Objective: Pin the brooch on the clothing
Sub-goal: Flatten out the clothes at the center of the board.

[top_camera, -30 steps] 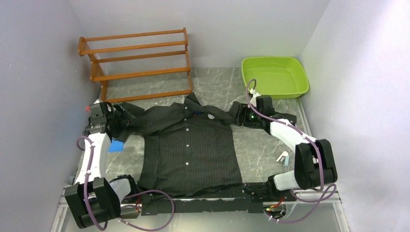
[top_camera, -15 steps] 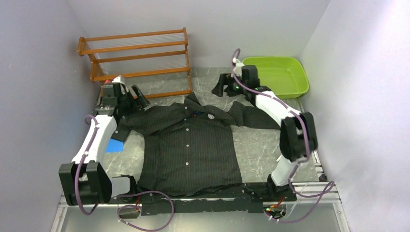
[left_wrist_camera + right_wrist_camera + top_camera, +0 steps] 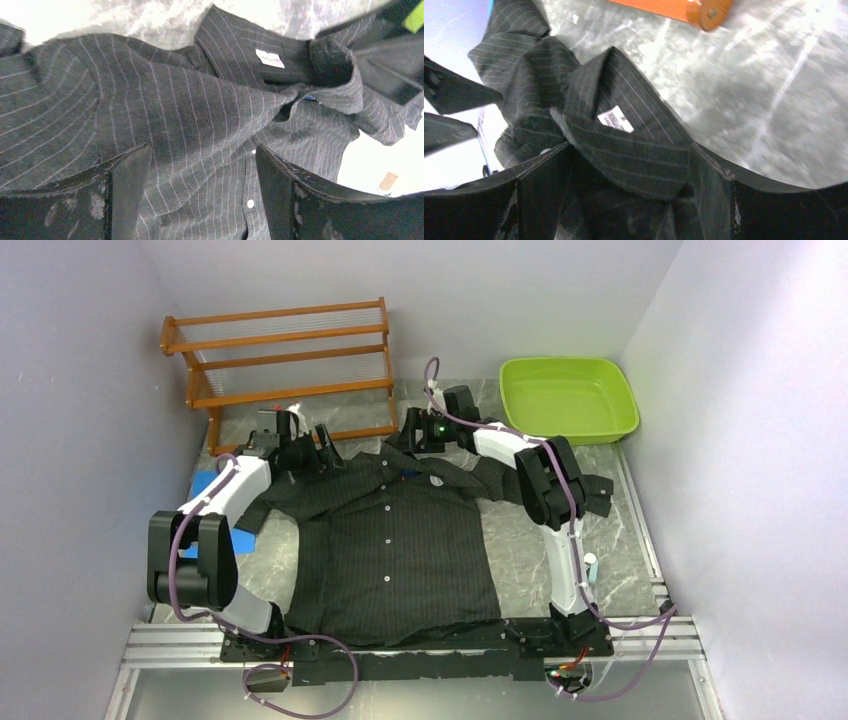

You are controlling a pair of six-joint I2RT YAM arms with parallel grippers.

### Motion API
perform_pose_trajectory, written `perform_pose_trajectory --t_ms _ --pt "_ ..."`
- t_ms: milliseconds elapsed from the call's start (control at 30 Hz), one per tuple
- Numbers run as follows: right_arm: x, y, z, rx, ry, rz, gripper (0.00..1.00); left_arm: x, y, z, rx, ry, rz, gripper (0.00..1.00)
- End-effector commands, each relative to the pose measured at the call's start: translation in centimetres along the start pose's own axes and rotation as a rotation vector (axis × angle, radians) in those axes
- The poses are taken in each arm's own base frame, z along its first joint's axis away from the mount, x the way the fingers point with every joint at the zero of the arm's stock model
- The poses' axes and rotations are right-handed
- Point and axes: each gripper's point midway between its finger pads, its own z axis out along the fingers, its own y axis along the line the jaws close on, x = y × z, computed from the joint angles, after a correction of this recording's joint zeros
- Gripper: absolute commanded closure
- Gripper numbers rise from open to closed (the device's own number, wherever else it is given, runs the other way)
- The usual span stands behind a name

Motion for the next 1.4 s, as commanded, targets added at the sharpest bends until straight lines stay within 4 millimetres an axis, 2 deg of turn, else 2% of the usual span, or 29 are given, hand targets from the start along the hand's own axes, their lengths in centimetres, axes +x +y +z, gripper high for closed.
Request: perform_pose_trajectory --t_ms 0,100,200,300,333,433,533,633,700,733,833,967,1067,1200,1367 --pt "-3.0 4.6 1.6 -0.172 -0.062 -0.062 0.16 1.2 -1.2 0.6 0.076 0.010 0.043 0.21" --pt "-3.1 5.9 2.2 -0.231 -0.064 -0.082 0.45 1.8 -1.1 0.6 0.074 0.018 0.040 0.23" --pt "-4.2 7.2 1.7 -0.264 -0.111 -0.128 0.76 1.7 -0.8 0.3 0.056 0.010 0.045 0.24" --pt "-5.5 8.7 0.4 -0.285 -0.163 -0.192 0.98 1.1 -1.1 -0.6 0.053 -0.020 0.055 0.24" --pt "-6.0 9.3 -0.3 -0.292 -0.184 -0.217 1.00 0.8 -1.3 -0.9 0.055 -0.033 0.057 0.24" --pt "-7.8 12.2 -2.8 -0.332 -0.267 -0.307 1.00 -0.1 -1.9 -2.2 0.060 -0.085 0.068 0.24" --pt "-9.5 15.3 -6.2 -0.384 -0.384 -0.388 1.00 -1.0 -2.2 -3.5 0.057 -0.146 0.078 0.23" --pt "-10.5 17.0 -9.3 -0.429 -0.509 -0.424 1.00 -1.5 -2.6 -4.7 0.063 -0.200 0.085 0.21" --pt "-10.8 17.5 -10.9 -0.445 -0.594 -0.424 1.00 -1.7 -2.5 -5.2 0.060 -0.230 0.085 0.19" --pt "-10.9 17.5 -11.3 -0.449 -0.615 -0.426 0.96 -1.6 -2.3 -5.3 0.052 -0.236 0.083 0.18" --pt "-10.5 16.4 -10.6 -0.435 -0.580 -0.410 0.83 -1.4 -1.8 -5.5 0.025 -0.241 0.072 0.16" --pt "-8.8 12.7 -9.3 -0.364 -0.537 -0.318 0.42 -1.1 -0.7 -4.9 -0.023 -0.227 0.051 0.12" --pt "-7.3 10.1 -9.6 -0.275 -0.534 -0.269 0.25 -1.2 -0.6 -4.3 -0.029 -0.206 0.044 0.11" --pt "-5.4 7.0 -9.3 -0.129 -0.466 -0.256 0.21 -1.6 -1.3 -3.2 0.004 -0.180 0.058 0.13" --pt "-3.8 3.4 -8.6 0.042 -0.356 -0.224 0.21 -2.2 -0.5 -1.0 -0.035 -0.121 0.057 0.14"
